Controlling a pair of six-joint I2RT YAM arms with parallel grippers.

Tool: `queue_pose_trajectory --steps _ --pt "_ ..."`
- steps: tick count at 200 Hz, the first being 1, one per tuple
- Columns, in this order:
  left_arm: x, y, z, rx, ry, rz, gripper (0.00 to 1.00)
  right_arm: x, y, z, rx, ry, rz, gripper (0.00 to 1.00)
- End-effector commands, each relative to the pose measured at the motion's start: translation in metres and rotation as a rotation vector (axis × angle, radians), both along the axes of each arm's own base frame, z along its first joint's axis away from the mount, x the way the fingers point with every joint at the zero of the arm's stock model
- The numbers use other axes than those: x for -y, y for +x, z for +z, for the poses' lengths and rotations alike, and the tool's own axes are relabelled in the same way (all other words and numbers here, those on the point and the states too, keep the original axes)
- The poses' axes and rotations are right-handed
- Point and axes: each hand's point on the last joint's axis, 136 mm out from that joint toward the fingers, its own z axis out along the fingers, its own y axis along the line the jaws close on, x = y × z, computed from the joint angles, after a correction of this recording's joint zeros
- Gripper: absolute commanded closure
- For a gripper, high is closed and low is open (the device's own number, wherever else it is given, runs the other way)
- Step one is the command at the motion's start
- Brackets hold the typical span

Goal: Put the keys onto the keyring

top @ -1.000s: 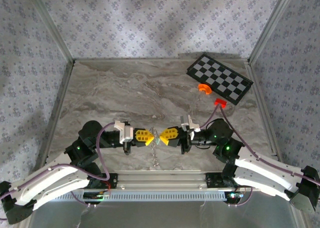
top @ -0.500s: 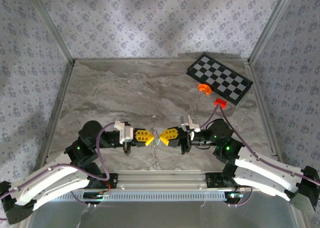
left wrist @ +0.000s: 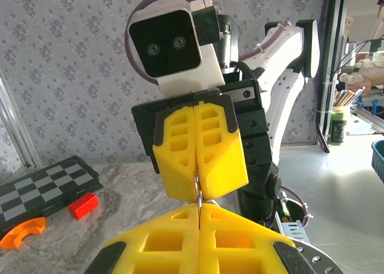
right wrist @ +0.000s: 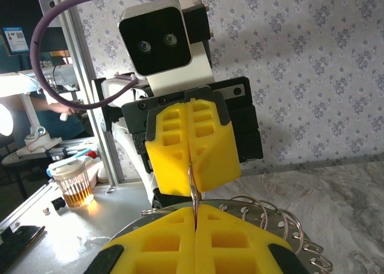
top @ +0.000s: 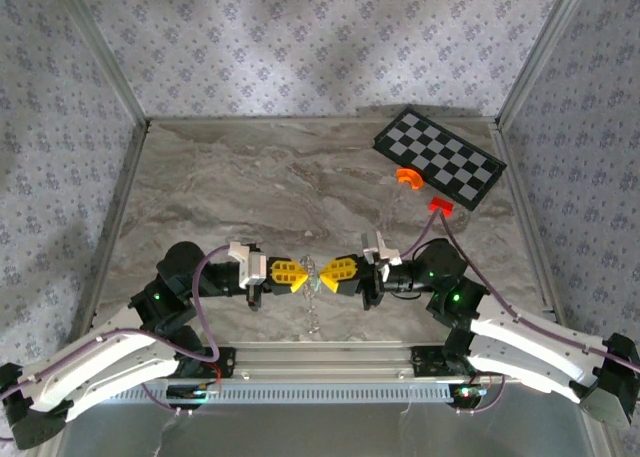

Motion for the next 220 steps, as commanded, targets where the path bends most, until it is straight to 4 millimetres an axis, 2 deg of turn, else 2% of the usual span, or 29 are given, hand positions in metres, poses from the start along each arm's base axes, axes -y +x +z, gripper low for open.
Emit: queue_pose_trajectory --steps 1,144,220 --pt "-0.003 -0.004 0.018 0.045 -0.064 -0.015 1.0 0.005 -0.005 0.005 0.015 0.026 0.013 1.0" --pt "-0.003 -0.007 0.019 0.05 -0.068 -0.023 1.0 0.0 0.003 0.001 0.003 0.013 -0.016 1.0" --pt "-0.003 -0.006 0.019 0.051 -0.068 -0.023 1.0 0.004 0.009 0.001 -0.007 0.034 -0.049 1.0"
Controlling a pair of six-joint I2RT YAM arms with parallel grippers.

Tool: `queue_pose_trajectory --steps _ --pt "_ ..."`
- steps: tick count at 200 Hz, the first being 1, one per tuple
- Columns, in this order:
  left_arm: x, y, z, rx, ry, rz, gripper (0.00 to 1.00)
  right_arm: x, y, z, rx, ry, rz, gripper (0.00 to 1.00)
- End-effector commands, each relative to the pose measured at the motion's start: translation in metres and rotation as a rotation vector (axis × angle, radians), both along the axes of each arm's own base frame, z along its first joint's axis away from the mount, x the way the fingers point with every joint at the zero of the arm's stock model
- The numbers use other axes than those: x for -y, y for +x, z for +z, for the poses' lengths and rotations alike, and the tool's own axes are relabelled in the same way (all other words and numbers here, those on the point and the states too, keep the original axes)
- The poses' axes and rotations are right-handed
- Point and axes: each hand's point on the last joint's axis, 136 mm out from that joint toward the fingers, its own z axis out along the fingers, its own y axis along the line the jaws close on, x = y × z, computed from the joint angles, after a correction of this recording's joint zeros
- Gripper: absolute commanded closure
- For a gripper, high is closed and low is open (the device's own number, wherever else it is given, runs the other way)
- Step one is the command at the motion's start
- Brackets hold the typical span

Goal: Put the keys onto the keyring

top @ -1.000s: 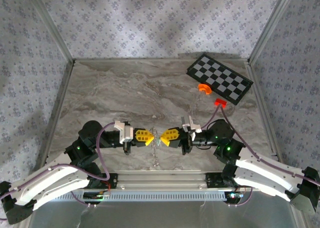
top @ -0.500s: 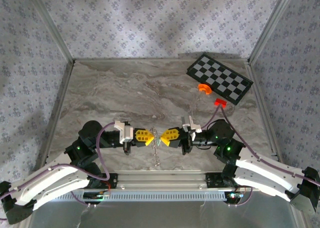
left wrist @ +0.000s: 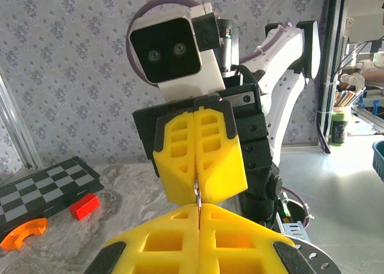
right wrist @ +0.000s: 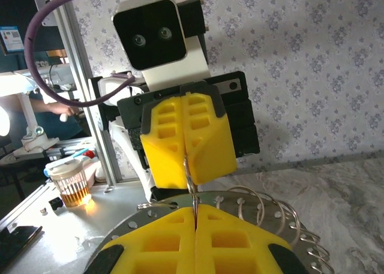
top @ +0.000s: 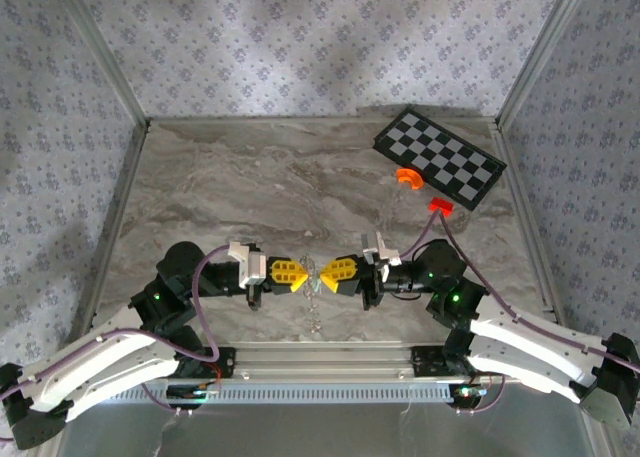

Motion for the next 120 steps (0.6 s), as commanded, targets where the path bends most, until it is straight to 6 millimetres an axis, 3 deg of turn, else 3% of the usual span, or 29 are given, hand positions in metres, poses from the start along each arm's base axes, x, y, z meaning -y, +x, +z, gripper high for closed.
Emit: queue_pose_trajectory --steps 1,120 --pt "-0.003 -0.0059 0.0177 0.049 -0.065 -0.021 1.0 0.0045 0.0043 0.0064 0.002 0.04 -0.03 1.0" --pt "-0.0021 -0.0053 0.0181 0.048 -0.067 -0.02 1.0 0.0002 -0.0035 0.0104 0.002 0.055 0.026 1.0"
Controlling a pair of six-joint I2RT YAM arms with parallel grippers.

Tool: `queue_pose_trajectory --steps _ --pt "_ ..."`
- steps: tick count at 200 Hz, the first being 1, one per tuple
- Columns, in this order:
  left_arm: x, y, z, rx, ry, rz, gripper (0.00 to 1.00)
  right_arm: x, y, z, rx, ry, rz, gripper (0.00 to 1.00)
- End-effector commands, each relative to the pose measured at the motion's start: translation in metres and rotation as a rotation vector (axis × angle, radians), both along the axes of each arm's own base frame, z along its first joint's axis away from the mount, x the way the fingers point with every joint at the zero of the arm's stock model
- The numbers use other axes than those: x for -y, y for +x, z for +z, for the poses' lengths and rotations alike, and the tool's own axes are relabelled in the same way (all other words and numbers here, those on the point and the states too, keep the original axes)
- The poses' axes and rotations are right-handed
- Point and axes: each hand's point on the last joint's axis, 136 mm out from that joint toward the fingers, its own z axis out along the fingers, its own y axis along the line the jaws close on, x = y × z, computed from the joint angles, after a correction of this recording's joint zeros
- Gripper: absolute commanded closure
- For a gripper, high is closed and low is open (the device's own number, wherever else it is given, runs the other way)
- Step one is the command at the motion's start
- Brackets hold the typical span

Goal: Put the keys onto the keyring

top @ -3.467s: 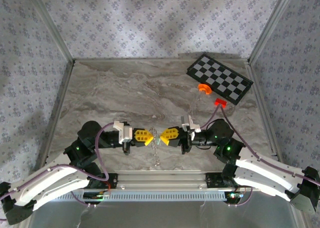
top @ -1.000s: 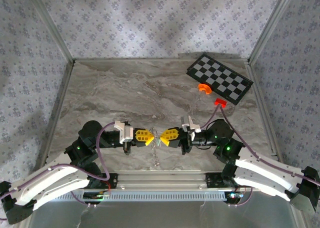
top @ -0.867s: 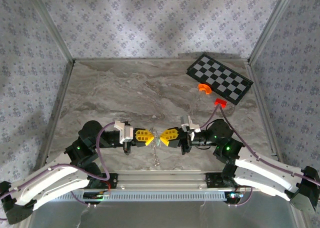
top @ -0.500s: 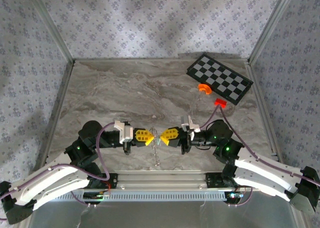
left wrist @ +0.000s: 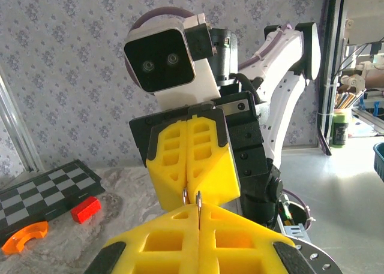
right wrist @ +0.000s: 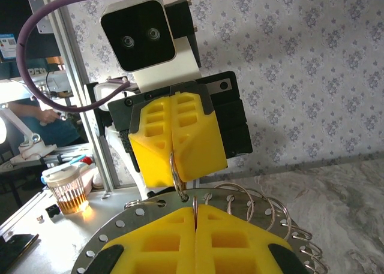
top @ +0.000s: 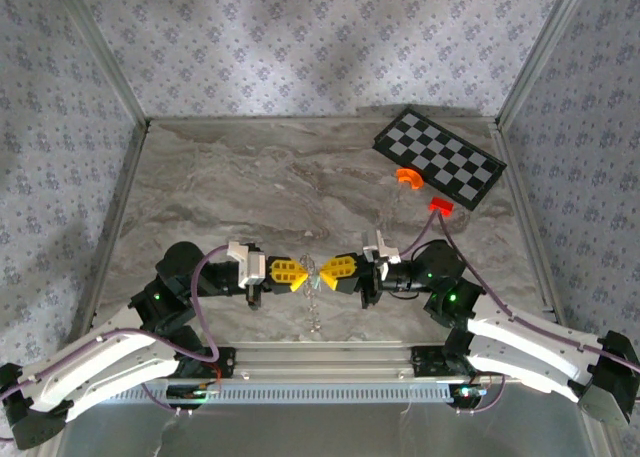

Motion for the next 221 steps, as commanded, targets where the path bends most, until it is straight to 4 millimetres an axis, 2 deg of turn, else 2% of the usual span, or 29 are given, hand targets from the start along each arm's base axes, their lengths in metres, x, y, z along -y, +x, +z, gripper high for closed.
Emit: queue_pose_trajectory --steps 1,221 --pt "-0.0019 -0.0052 0.0152 0.04 -0.055 -0.02 1.0 0.0017 -0.0072 0.0103 0.015 0.035 0.031 1.0" --pt "0.0017 -0.0036 0.0107 0.034 -0.038 -0.021 1.0 -0.0012 -0.015 0.016 0.035 0.057 0.067 1.0"
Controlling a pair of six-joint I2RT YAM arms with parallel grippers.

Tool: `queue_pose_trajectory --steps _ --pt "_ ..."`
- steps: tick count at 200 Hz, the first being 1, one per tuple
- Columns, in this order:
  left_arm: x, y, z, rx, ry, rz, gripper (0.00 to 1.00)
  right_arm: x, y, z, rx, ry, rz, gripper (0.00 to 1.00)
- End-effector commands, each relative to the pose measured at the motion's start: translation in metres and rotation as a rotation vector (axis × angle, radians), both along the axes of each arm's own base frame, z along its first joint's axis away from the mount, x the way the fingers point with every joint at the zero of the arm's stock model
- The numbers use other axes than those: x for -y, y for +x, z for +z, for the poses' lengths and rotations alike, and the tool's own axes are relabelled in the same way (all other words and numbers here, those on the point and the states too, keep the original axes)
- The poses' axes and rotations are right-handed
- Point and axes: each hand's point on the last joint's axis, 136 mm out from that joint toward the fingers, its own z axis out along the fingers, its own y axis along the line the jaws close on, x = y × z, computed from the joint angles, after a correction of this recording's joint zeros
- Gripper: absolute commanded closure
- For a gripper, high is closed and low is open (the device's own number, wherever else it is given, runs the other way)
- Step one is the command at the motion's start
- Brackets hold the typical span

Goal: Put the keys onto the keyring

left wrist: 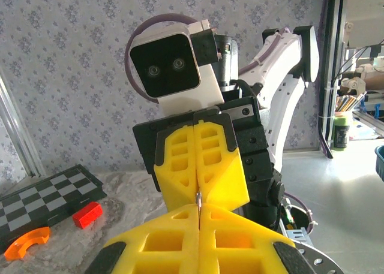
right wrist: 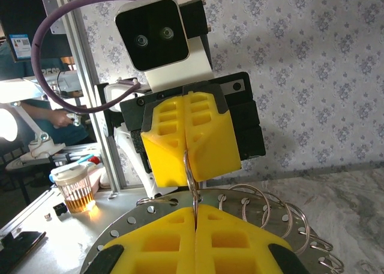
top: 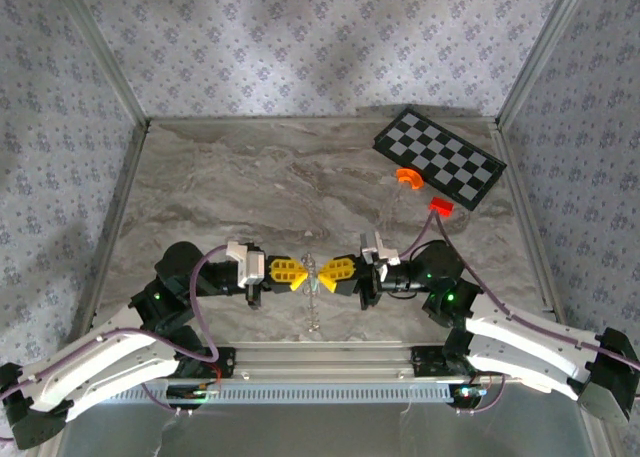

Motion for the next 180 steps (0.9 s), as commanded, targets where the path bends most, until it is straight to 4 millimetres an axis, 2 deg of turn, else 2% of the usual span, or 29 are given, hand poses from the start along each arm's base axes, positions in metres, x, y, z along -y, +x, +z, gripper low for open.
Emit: queue_pose_trajectory --steps 1,180 --pt "0.0 -0.005 0.01 0.032 -0.036 -0.021 1.0 0.002 -0.009 0.014 0.021 0.044 0.033 1.0" --pt "0.001 -0.001 0.005 0.029 -0.018 -0.003 1.0 0.003 -0.016 0.024 0.045 0.069 0.058 1.0"
